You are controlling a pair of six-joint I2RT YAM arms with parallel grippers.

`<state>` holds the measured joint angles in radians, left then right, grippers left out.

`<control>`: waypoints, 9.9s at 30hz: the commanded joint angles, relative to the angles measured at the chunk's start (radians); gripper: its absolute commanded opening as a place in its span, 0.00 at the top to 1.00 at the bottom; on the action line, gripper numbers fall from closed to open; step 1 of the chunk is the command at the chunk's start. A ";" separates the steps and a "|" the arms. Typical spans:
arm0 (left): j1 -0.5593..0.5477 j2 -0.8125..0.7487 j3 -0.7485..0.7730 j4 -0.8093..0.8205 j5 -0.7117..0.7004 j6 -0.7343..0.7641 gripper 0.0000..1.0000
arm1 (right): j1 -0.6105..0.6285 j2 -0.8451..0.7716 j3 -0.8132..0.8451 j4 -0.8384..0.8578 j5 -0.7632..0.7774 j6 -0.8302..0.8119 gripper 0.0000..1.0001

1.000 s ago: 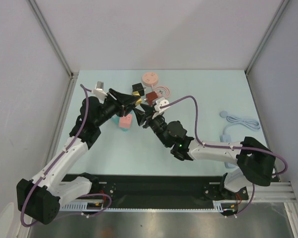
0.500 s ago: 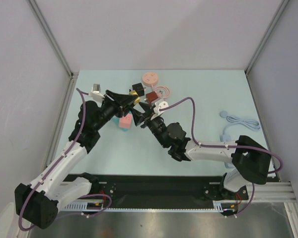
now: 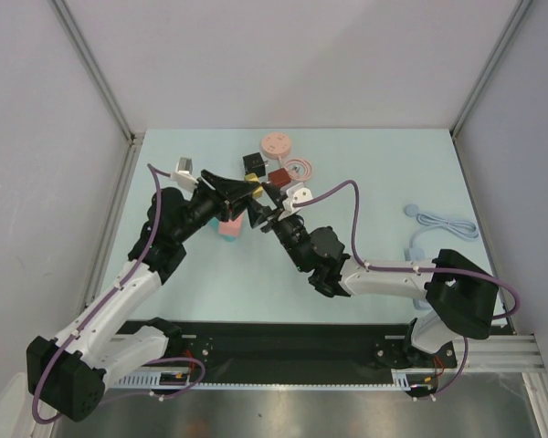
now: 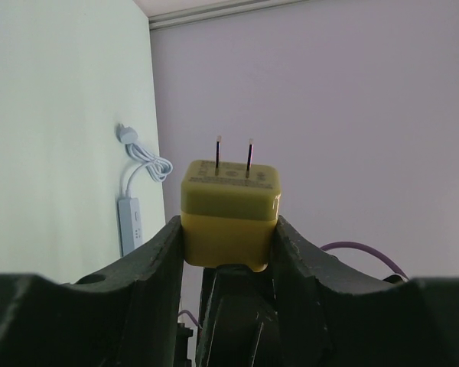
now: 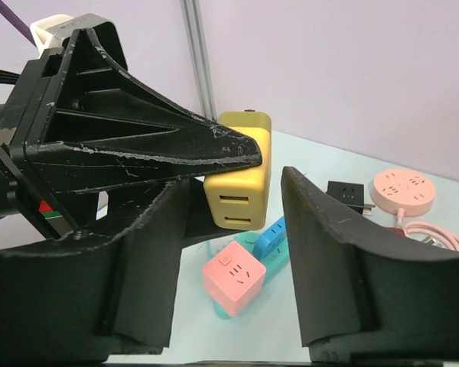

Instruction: Insert the plug

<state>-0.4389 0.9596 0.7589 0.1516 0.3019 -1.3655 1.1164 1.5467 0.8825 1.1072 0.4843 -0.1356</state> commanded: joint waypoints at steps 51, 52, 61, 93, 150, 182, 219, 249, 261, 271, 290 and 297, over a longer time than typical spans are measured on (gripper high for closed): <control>-0.198 0.295 0.370 -0.747 -0.110 0.985 0.00 | -1.238 -0.131 0.309 -2.148 -0.268 0.333 1.00; -0.198 0.289 0.361 -0.747 -0.107 0.994 0.00 | -1.236 -0.119 0.300 -2.141 -0.263 0.341 1.00; -0.198 0.226 0.303 -0.779 -0.110 1.060 0.00 | -1.343 0.016 0.346 -2.192 -0.262 0.338 1.00; -0.169 0.165 0.287 -0.781 -0.167 1.060 0.00 | -1.080 0.308 0.553 -2.199 -0.701 0.438 1.00; -0.083 0.002 0.237 -0.764 -0.208 1.019 0.00 | -0.945 0.144 0.349 -2.026 -0.512 1.013 1.00; -0.083 -0.001 0.235 -0.764 -0.201 1.016 0.00 | -0.860 0.188 0.271 -1.969 -0.444 1.122 1.00; -0.081 -0.022 0.237 -0.776 -0.257 1.026 0.00 | -0.892 0.438 0.269 -1.949 -0.438 0.978 1.00; -0.078 0.005 0.227 -0.773 -0.300 1.030 0.00 | -0.960 0.020 0.466 -2.025 -0.411 0.743 0.30; -0.031 0.033 0.230 -0.767 -0.337 1.028 0.00 | -0.934 -0.031 0.288 -1.841 -0.470 0.674 0.88; -0.011 -0.033 0.230 -0.709 -0.420 0.993 0.00 | -0.994 -0.020 0.279 -1.810 -0.504 0.602 0.88; 0.002 -0.070 0.194 -0.647 -0.394 1.077 0.00 | -0.658 0.484 0.769 -1.265 -0.717 0.141 0.22; 0.003 -0.130 0.175 -0.612 -0.400 1.066 0.00 | -0.733 0.564 0.733 -1.060 -1.142 -0.262 0.15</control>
<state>-0.4446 0.8551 0.9440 -0.5175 -0.1020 -0.3050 0.4156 2.1155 1.6142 -0.1272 -0.4999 -0.1291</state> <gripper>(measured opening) 0.996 0.839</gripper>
